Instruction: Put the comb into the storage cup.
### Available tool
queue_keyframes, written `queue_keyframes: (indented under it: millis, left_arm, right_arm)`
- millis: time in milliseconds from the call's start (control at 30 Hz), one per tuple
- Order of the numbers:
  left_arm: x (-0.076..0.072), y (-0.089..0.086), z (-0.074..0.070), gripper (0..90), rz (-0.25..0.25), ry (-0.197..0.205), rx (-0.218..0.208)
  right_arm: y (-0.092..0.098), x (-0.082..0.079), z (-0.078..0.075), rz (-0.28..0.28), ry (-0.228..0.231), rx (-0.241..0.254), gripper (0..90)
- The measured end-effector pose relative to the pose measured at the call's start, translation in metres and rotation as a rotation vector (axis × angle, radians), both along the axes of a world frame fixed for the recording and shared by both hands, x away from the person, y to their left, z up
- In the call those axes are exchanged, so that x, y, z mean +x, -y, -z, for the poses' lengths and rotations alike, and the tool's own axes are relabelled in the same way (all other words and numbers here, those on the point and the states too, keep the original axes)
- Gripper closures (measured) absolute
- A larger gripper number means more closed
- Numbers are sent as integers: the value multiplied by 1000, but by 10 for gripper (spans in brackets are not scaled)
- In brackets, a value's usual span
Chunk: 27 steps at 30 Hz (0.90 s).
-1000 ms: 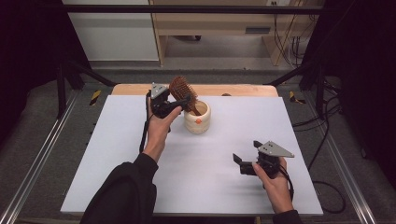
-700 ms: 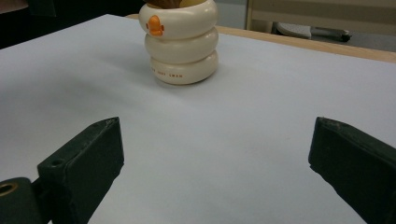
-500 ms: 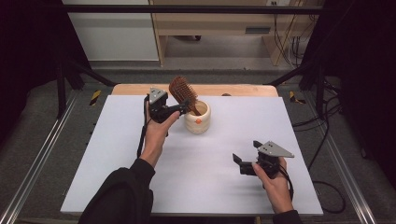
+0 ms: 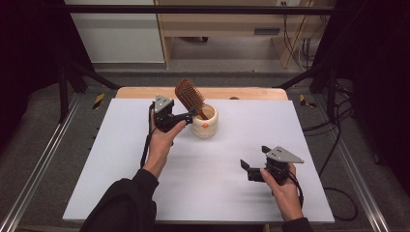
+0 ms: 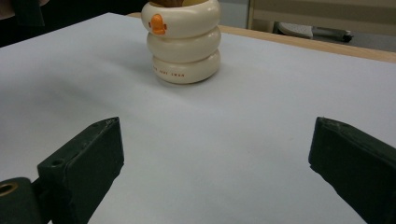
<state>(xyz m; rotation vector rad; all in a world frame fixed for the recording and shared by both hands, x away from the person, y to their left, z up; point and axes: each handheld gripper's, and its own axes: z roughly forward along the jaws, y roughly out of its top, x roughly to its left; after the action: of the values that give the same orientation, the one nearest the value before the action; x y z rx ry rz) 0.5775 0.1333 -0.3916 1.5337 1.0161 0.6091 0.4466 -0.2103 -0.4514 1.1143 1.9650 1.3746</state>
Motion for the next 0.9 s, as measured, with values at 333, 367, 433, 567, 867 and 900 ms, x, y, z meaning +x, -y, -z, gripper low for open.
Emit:
queue_keyframes:
  millis: [333,367,433,567,867,900]
  left_arm:
    - [-8,3,4,40,21,2,13]
    - [-9,4,5,38,24,2,15]
    - [-12,4,5,36,27,6,28]
    - [-19,2,4,33,35,14,38]
    - [-35,-13,10,31,38,-3,36]
    - [-38,-15,10,30,39,-4,40]
  right_arm:
    - [-2,0,0,-2,-1,-5,37]
    - [-2,0,0,-2,-1,-4,37]
    - [-2,0,0,-2,0,-3,37]
    - [-2,0,0,-3,2,-3,37]
    - [-2,0,0,1,0,-1,38]
    - [-1,0,0,1,-1,0,38]
